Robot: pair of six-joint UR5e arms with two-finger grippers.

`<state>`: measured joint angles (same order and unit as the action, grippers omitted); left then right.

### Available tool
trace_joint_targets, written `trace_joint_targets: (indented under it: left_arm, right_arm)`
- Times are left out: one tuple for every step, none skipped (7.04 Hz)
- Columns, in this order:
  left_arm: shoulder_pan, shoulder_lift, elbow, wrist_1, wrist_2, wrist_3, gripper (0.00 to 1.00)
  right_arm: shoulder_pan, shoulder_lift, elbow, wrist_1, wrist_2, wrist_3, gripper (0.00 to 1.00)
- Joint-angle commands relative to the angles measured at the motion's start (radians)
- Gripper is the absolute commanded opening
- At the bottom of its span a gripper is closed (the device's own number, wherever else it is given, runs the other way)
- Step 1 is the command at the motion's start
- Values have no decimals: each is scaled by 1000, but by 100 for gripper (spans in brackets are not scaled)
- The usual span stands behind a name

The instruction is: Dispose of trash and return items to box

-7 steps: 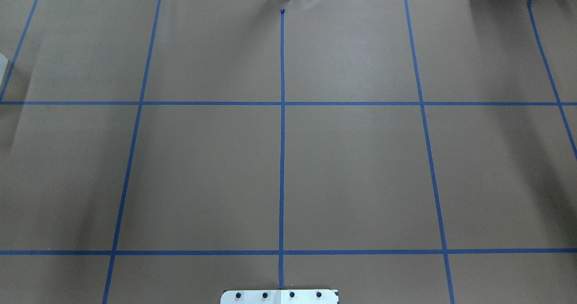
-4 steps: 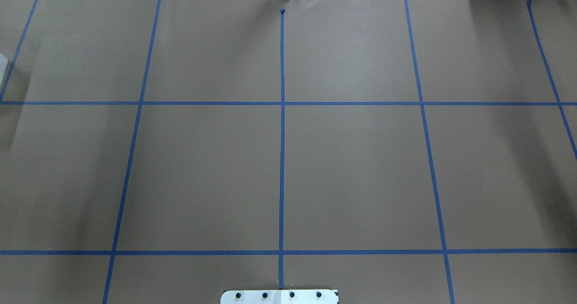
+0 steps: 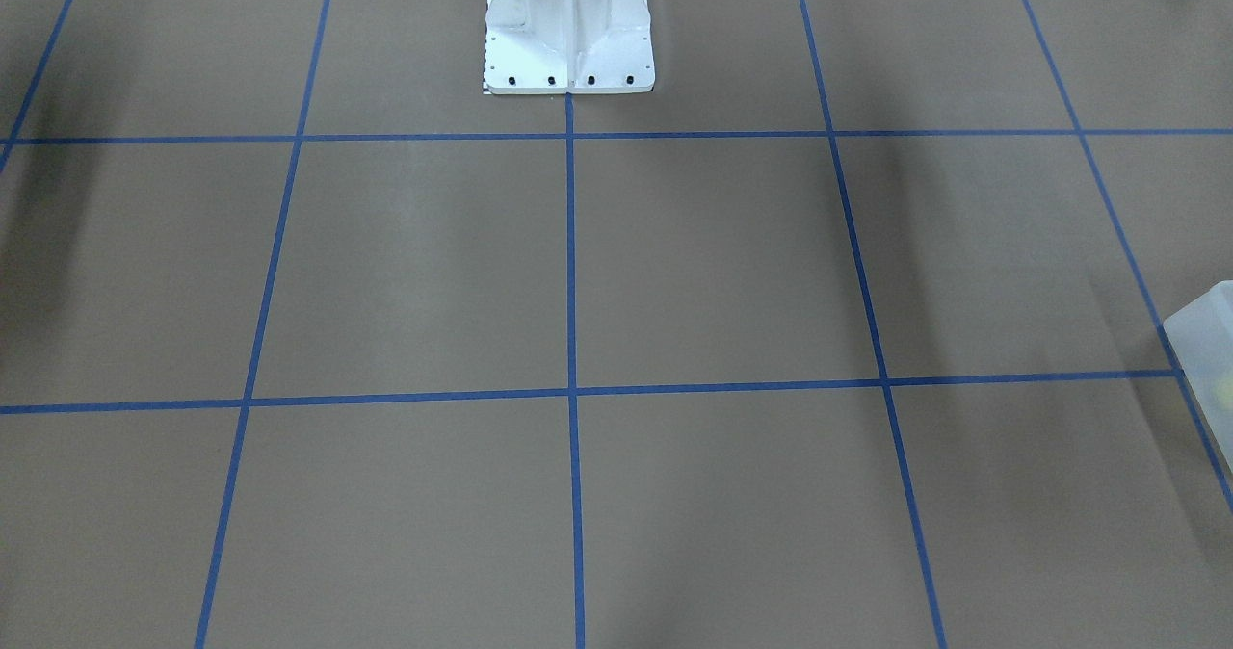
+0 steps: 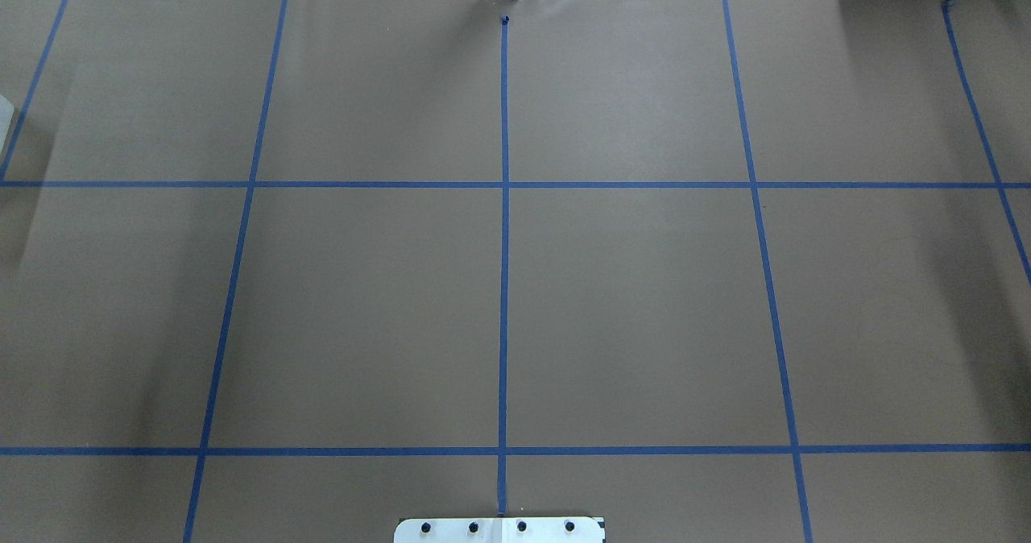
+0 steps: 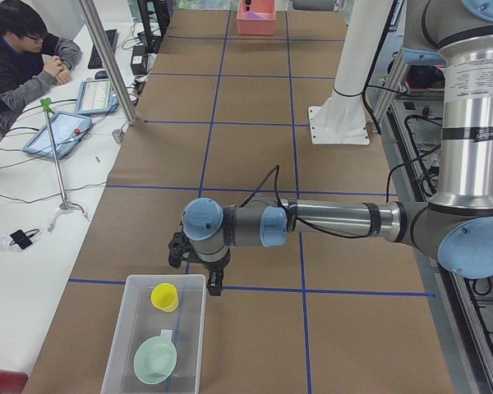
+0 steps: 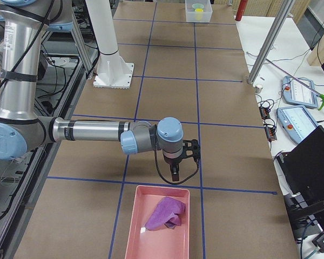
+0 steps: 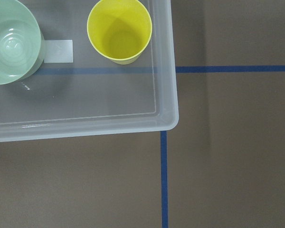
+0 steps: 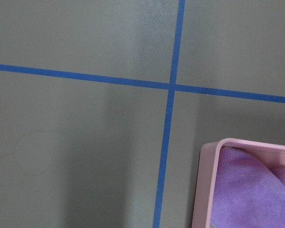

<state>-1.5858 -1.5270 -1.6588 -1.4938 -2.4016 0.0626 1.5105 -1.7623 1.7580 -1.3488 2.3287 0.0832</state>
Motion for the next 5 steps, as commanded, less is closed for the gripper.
trace_joint_targets:
  left_arm:
    - [0,4,-9,1,1,-1,99]
    - [0,4,-9,1,7,-3,99]
    - [0,4,-6,1,9,-4,99]
    - [-2,5,-9,1,9,-4,99]
    - [-2,4,-9,1,9,-4,99]
  right_arm:
    - [1,-14,1,2,-31,-32,100]
    - [2,-19,3,-1,-17,-36,100]
    - [2,-14,4,-9,18,-37,100]
    - [-7,-11,14,-48,46,-37,100]
    - [-22,-9,35,-87,37,-39,100]
